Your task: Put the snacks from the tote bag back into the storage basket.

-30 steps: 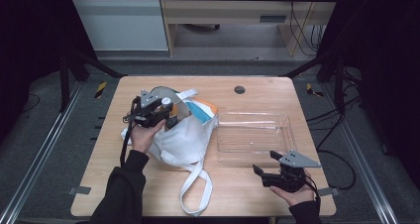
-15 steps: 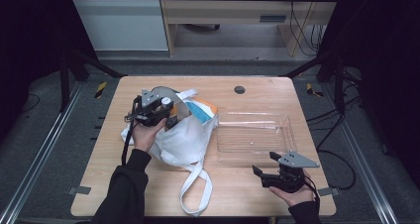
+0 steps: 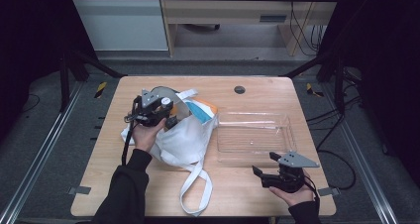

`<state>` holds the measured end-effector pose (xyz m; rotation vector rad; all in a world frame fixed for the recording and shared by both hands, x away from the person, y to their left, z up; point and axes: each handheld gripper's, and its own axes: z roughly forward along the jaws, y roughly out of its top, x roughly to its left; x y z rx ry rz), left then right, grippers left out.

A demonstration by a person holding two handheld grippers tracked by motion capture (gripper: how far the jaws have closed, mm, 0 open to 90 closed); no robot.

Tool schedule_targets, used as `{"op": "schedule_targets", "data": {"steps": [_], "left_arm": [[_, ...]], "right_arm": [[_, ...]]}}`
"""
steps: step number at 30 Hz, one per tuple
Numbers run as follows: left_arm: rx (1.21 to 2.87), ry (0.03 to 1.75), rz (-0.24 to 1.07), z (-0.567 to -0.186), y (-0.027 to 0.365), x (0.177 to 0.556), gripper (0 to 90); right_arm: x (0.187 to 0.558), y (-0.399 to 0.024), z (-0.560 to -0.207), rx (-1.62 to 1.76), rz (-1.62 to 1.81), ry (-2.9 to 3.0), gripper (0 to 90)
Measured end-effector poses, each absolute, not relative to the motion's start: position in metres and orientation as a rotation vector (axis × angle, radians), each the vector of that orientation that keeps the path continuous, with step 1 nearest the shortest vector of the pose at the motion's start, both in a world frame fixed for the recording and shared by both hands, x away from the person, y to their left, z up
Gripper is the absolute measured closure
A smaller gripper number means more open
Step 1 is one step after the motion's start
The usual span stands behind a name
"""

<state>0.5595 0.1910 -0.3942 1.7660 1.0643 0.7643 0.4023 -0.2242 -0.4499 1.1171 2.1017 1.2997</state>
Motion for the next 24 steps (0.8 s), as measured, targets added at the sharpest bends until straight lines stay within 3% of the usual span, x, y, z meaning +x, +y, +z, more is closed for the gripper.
{"op": "schedule_targets", "data": {"steps": [24], "left_arm": [[1.728,1.040,0.788,-0.339,0.196,0.543,59.2]], "right_arm": [[0.402,-0.224,-0.451,1.119,1.299,2.101,18.9]]}}
